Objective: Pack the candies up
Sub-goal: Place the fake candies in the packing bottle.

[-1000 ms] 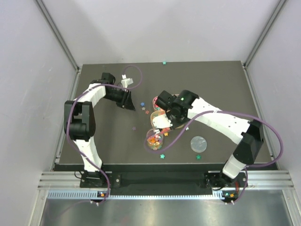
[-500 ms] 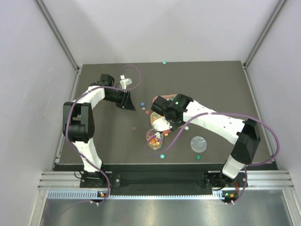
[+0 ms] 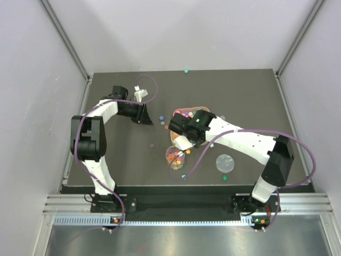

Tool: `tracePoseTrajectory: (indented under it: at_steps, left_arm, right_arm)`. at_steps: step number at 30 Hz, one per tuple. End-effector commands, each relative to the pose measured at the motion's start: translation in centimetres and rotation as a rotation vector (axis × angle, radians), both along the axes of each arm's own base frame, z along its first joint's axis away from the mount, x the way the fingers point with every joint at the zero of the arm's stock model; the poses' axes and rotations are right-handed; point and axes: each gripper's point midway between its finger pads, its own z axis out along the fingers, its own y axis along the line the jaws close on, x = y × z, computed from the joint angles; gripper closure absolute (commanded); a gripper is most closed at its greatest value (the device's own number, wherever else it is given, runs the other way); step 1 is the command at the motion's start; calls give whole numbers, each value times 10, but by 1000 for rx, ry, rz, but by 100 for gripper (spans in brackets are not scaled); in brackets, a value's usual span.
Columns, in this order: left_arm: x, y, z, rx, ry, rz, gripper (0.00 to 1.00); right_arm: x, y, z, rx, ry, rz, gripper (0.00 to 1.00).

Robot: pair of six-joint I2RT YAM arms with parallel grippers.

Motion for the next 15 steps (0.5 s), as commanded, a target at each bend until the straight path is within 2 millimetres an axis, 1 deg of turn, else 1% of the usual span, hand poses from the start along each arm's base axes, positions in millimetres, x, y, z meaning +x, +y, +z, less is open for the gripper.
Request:
tracePoseTrajectory:
  at_steps: [1,6,15]
  left_arm:
    - [7,-1,20,-45,-81,-4,61]
    - [9,2,18,-47,-78,0,61]
    - [11,5,16,-51,-75,11,61]
  right_arm:
    - [-7,-11,19,-128,-14,50,100]
    - [-5,-5,21,-140,-23,72,100]
    - [-3,1,31,-148,-53,104,100]
